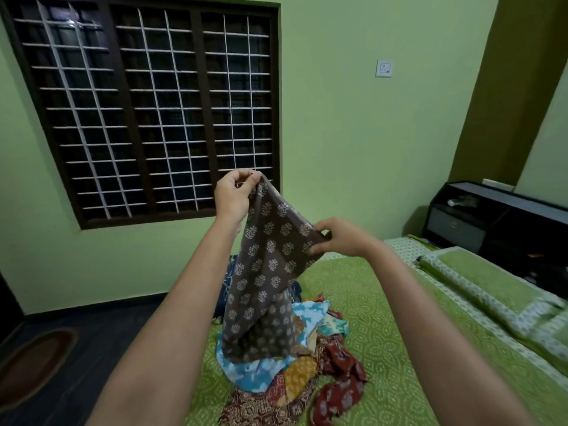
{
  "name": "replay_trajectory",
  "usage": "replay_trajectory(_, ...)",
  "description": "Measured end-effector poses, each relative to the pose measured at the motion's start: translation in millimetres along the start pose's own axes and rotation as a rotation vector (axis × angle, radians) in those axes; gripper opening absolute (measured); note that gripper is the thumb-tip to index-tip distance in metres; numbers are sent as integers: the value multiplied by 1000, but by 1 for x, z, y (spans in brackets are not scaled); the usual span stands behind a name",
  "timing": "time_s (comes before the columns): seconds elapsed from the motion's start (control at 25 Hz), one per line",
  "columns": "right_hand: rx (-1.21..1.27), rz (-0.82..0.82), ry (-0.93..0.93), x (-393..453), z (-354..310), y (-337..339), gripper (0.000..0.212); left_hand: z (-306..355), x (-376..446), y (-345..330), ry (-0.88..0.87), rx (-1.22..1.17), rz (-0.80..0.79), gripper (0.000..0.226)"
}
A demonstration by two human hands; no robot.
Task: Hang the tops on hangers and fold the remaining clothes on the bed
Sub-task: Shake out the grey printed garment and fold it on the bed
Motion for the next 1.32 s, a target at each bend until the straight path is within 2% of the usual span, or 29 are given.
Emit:
replay_trajectory(0.08, -128, -80, -76, -9, 15, -12, 15, -6, 4, 5, -48, 122, 4, 9)
replay_trajectory(0.16, -270, -22, -192, -18, 35, 1, 26, -14, -3, 1, -104, 308, -78, 7)
replay_trajectory(0.28, -469, 158, -329, -50, 53, 46, 34, -31, -31, -16, -193, 501, -324, 4)
replay_trajectory(0.36, -512, 104, -372, -76, 59, 61, 37, -40, -56, -35, -236, 577, -512, 12)
replay_trajectory(0.44, -563, 30, -408, -106, 72, 71, 40, -45, -81, -64, -304, 668, -614, 14)
replay_trajectory(0.56, -643, 45, -440, -150, 97, 95, 38, -41, -118, -104, -407, 763, -599, 15)
replay_trajectory(0.68, -568, -53, -439, -204, 130, 112, 30, -42, -162, -143, -475, 938, -521, 23)
replay_trajectory(0.8, -685, 77, -432, -257, 161, 153, 30, -51, -217, -187, -409, 962, -555, 26)
replay_trajectory(0.92, -564, -103, -452, -305, 200, 157, 29, -55, -262, -223, -332, 926, -533, 23)
replay_trajectory(0.96, -574, -88, -455, -316, 209, 167, 31, -54, -276, -235, -306, 905, -569, 22)
replay_trajectory(1.04, -580, -9, -455, -336, 228, 192, 32, -52, -298, -263, -278, 872, -637, 21)
replay_trajectory(1.12, -430, 76, -411, -342, 242, 204, 26, -46, -303, -281, -274, 853, -608, 20)
replay_trajectory(1.2, -245, 292, -387, -337, 259, 229, 13, -49, -297, -309, -252, 826, -597, 20)
replay_trajectory(1.24, -141, 386, -397, -333, 274, 238, 8, -57, -292, -326, -213, 808, -617, 18)
replay_trajectory(1.32, 55, 456, -478, -320, 326, 239, 15, -91, -284, -366, -37, 738, -682, 12)
Point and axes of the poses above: each hand's wrist, its own x-axis towards the middle knuckle, its own y-axis out of the back of the hand, z = x × y, the point moved 8 cm from there along x, towards the middle knuckle, and after that the axes turned 6 degrees about z, right-handed, at the moved point
